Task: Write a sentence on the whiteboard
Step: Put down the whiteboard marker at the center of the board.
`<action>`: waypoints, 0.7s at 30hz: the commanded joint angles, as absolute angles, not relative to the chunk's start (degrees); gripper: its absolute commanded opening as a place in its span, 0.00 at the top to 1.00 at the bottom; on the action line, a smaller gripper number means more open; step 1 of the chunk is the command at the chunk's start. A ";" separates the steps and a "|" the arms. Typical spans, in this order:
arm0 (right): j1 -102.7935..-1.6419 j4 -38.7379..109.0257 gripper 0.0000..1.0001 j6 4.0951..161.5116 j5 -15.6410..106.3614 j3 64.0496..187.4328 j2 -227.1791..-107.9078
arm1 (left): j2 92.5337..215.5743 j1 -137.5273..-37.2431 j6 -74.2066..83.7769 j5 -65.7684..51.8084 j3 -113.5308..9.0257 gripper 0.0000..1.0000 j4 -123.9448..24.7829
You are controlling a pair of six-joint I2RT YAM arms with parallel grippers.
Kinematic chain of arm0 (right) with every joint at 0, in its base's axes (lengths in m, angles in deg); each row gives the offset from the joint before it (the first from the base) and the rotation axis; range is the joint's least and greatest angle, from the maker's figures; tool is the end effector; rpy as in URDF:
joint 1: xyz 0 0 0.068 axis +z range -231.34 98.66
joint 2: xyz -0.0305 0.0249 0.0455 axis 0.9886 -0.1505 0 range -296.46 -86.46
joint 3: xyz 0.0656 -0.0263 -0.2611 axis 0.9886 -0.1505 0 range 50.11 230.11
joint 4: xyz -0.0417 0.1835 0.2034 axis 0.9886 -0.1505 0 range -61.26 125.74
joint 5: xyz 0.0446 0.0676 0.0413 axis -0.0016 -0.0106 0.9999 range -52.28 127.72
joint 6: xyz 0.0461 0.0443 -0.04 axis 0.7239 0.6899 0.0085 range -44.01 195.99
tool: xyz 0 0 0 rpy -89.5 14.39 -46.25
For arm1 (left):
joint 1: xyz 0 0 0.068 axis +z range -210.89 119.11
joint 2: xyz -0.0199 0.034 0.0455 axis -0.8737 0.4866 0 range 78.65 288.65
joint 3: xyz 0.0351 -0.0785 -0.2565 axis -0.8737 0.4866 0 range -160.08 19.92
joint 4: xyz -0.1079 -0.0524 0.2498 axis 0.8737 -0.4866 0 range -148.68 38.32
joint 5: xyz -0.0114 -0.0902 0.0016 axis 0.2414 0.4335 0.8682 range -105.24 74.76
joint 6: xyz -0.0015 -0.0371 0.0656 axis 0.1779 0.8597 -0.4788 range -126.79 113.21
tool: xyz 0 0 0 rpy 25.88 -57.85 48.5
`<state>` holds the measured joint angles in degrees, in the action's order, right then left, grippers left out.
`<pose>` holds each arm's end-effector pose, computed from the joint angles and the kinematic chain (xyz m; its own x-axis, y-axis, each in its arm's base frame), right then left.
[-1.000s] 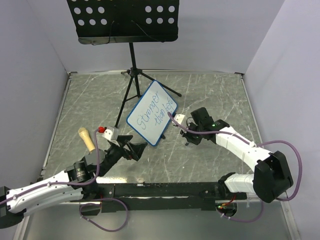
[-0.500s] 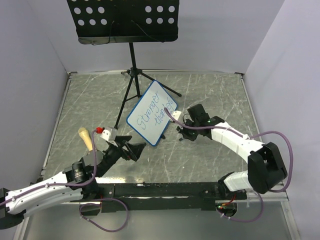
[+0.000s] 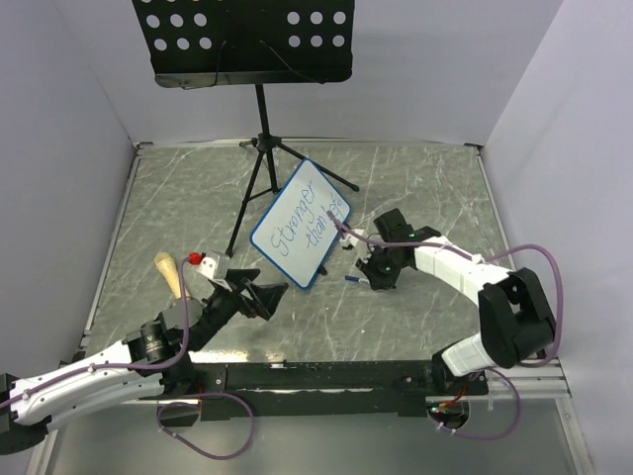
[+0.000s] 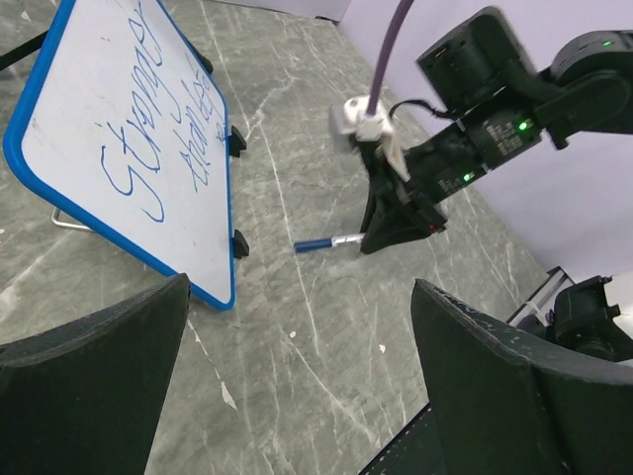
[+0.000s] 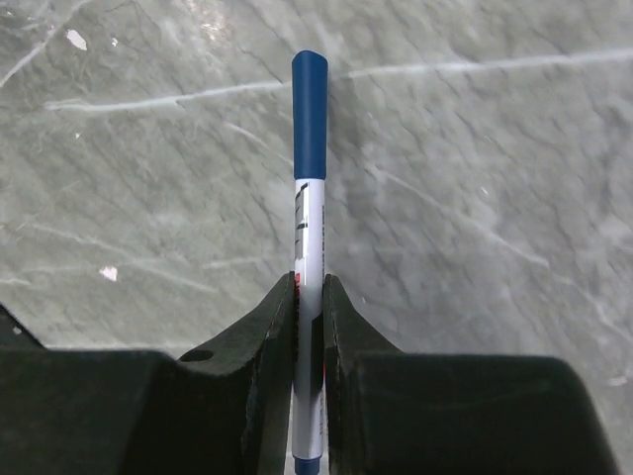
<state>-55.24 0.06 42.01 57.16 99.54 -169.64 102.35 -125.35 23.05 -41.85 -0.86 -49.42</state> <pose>0.2483 0.1452 0.1524 -0.4066 -0.7860 -0.4656 -0.9010 0.4293 0.0620 0.1013 -0.1463 0.2637 -0.3097 -0.3839 -0.8699 0.5299 0.6899 -0.4932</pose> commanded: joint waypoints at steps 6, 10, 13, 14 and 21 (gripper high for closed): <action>-72.80 3.56 1.00 42.06 62.60 103.79 -168.28 | 102.99 -125.22 23.09 -40.99 -2.23 0.03 -48.70; -79.67 10.76 1.00 45.92 56.11 109.25 -176.18 | 103.17 -125.22 24.14 -42.13 -2.85 0.03 -49.04; -83.08 12.80 0.99 50.05 54.77 114.43 -182.77 | 102.64 -125.13 26.86 -45.03 -3.37 0.03 -51.50; -83.80 12.10 0.95 51.10 54.86 116.97 -185.58 | 102.03 -125.13 27.39 -45.47 -3.64 0.04 -51.51; -86.79 7.79 0.74 53.66 55.47 123.06 -192.64 | 97.81 -124.96 32.32 -54.87 -7.76 0.04 -60.90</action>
<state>-85.97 9.59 51.19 55.76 120.06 -191.93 99.90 -125.35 28.62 -46.99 -2.34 -55.85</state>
